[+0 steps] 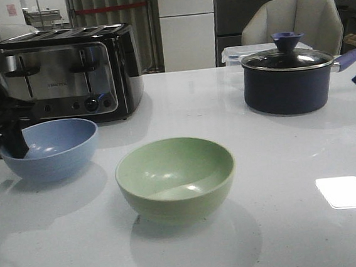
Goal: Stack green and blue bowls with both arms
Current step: 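Lower the left gripper onto the rim of the light blue bowl and grasp, then lift the blue bowl and lower it into the green bowl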
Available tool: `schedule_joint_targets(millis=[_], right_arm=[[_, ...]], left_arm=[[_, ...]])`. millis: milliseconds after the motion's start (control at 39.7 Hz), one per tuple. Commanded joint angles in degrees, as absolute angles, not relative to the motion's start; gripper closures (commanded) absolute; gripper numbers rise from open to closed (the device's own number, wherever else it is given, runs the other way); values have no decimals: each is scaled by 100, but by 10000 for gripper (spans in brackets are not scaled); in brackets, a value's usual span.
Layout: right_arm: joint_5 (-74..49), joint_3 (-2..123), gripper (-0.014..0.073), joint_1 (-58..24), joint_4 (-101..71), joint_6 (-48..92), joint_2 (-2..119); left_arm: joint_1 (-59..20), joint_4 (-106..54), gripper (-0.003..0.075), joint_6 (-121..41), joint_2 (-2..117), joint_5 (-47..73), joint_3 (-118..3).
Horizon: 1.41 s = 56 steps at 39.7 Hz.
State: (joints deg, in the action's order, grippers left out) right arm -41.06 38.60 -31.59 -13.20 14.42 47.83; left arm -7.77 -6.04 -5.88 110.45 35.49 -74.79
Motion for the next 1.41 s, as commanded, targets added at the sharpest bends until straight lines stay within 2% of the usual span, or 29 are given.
schedule_joint_targets(millis=[0, 252, 554, 881, 1385], right_arm=[[-3755, 4004, 161, -3158, -1341, 1485, 4774], [-3755, 4004, 161, -3158, -1341, 1485, 4774], [-3755, 4004, 161, -3158, -1341, 1485, 4774], [-3755, 4004, 161, -3158, -1341, 1485, 4774], [-3755, 4004, 161, -3158, -1341, 1485, 4774]], left_arm=[[-777, -744, 626, -586, 10584, 3478, -7656], [-964, -834, 622, -818, 9669, 3986, -7788], [-2051, -884, 622, -976, 8841, 4795, -8037], [-3043, -1750, 622, -1315, 9149, 4668, -8048], [-3112, -2141, 622, -1325, 10281, 4298, -8048]])
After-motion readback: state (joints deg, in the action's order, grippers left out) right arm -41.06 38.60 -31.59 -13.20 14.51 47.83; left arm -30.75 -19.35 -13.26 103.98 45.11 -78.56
